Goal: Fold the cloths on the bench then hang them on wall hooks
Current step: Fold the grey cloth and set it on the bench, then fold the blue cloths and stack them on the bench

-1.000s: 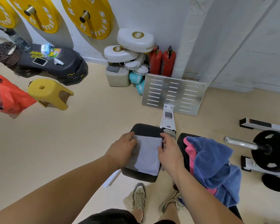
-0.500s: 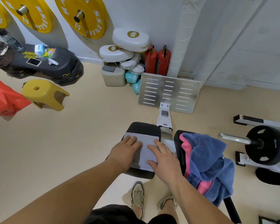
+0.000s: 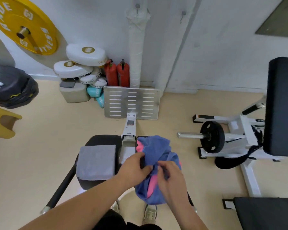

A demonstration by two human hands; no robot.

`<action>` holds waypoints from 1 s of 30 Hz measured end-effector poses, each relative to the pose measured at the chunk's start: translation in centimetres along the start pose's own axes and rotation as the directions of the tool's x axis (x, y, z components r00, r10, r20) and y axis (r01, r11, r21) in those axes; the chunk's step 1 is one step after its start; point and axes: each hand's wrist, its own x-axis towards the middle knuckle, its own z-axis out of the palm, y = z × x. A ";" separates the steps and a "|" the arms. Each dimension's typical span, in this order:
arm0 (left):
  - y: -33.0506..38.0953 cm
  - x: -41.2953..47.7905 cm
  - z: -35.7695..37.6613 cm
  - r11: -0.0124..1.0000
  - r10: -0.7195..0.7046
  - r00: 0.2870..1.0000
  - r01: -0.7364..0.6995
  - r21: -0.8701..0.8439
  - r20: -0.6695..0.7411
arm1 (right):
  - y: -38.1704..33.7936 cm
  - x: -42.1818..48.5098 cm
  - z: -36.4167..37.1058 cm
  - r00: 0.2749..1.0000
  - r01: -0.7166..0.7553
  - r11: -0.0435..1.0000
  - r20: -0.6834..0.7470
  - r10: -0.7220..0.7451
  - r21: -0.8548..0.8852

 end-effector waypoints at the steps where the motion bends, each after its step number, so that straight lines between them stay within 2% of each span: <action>1: 0.7 0.3 0.8 0.986 -0.098 0.995 0.095 -0.136 -0.019 | 0.6 -0.1 -1.2 1.000 -0.024 1.000 0.016 0.024 0.002; 2: 1.0 0.5 1.6 0.944 -0.200 0.979 0.181 -0.275 -0.041 | 1.1 -0.1 -2.3 0.998 -0.030 1.000 0.057 0.029 0.008; 4: 1.5 0.6 2.9 0.841 -0.332 0.938 0.249 -0.480 -0.097 | 2.0 -0.2 -4.3 0.990 -0.017 1.000 0.140 0.017 0.002; 6: 2.8 0.1 3.5 0.786 -0.396 0.906 0.251 -0.566 -0.148 | 2.3 -0.1 -6.0 0.982 -0.009 1.000 0.189 0.008 0.004; 7: 3.5 -0.2 3.7 0.790 -0.392 0.902 0.228 -0.570 -0.182 | 2.3 0.1 -6.8 0.978 0.000 1.000 0.207 -0.002 0.011; 11: 6.3 -2.1 2.9 0.926 -0.195 0.917 0.055 -0.375 -0.347 | 2.1 1.5 -8.5 0.963 0.055 0.998 0.264 -0.061 0.032; 14: 8.6 -3.2 2.0 0.967 -0.064 0.909 -0.045 -0.250 -0.411 | 1.3 2.5 -9.4 0.953 0.053 0.993 0.291 -0.080 0.101; 19: 15.3 -6.2 -1.3 0.936 0.154 0.904 -0.263 -0.234 -0.399 | -2.4 3.2 -13.1 0.966 0.057 0.968 0.233 -0.115 0.244; 24: 23.5 -9.5 -5.8 0.840 0.391 0.828 -0.499 -0.211 -0.402 | -9.2 4.5 -21.0 0.934 0.325 0.921 0.081 -0.349 0.216; 27: 27.5 -11.4 -8.4 0.787 0.463 0.777 -0.581 -0.205 -0.426 | -14.2 4.1 -26.6 0.886 0.395 0.877 0.141 -0.443 0.272; 30: 29.9 -12.8 -10.1 0.792 0.507 0.787 -0.586 -0.169 -0.351 | -17.7 3.5 -30.2 0.799 0.442 0.810 0.241 -0.551 0.386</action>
